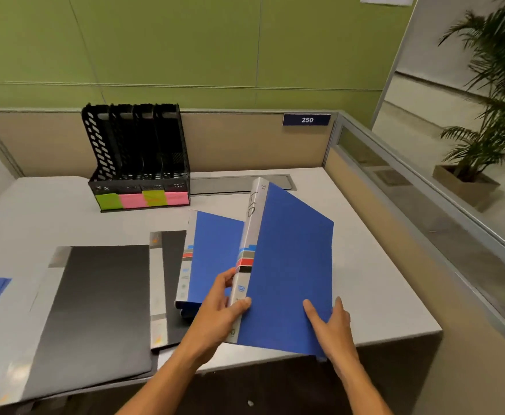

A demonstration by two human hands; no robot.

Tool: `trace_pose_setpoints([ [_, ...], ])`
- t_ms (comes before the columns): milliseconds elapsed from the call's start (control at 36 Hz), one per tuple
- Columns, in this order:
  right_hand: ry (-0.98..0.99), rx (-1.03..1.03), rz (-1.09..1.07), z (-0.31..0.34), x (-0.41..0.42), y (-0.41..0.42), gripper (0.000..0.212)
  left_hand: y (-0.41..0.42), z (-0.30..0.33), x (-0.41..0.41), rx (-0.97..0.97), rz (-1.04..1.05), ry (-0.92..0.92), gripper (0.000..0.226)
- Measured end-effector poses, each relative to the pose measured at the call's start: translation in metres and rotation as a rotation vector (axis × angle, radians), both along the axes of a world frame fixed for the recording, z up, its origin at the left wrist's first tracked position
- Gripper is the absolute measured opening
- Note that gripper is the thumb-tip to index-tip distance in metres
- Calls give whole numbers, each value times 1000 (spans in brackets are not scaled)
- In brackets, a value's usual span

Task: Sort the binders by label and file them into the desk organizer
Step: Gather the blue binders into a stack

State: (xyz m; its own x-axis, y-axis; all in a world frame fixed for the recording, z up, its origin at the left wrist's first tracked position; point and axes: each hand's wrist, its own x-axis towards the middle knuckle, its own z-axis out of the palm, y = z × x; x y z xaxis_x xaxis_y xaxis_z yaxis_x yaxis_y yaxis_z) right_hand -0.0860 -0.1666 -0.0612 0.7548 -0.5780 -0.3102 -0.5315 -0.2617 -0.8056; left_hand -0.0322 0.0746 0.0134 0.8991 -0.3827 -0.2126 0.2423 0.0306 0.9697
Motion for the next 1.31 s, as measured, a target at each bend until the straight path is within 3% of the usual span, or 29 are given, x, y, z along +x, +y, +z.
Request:
trace_pose_setpoints([
  [222, -166, 139, 23, 20, -14, 98, 78, 113, 28, -44, 18, 65, -90, 56],
  [583, -214, 289, 264, 24, -20, 260, 67, 276, 65, -126, 252, 152, -350, 70],
  [722, -199, 277, 339, 31, -13, 307, 60, 315, 70, -148, 265, 195, -337, 76],
  [861, -217, 321, 438, 30, -1, 353, 45, 347, 70, -152, 322, 478, -356, 67],
  [1056, -130, 404, 540, 21, 23, 415, 45, 405, 55, -140, 371, 769, -249, 55],
  [1306, -37, 526, 683, 12, 82, 486, 49, 476, 46, -93, 524, 881, -137, 46],
])
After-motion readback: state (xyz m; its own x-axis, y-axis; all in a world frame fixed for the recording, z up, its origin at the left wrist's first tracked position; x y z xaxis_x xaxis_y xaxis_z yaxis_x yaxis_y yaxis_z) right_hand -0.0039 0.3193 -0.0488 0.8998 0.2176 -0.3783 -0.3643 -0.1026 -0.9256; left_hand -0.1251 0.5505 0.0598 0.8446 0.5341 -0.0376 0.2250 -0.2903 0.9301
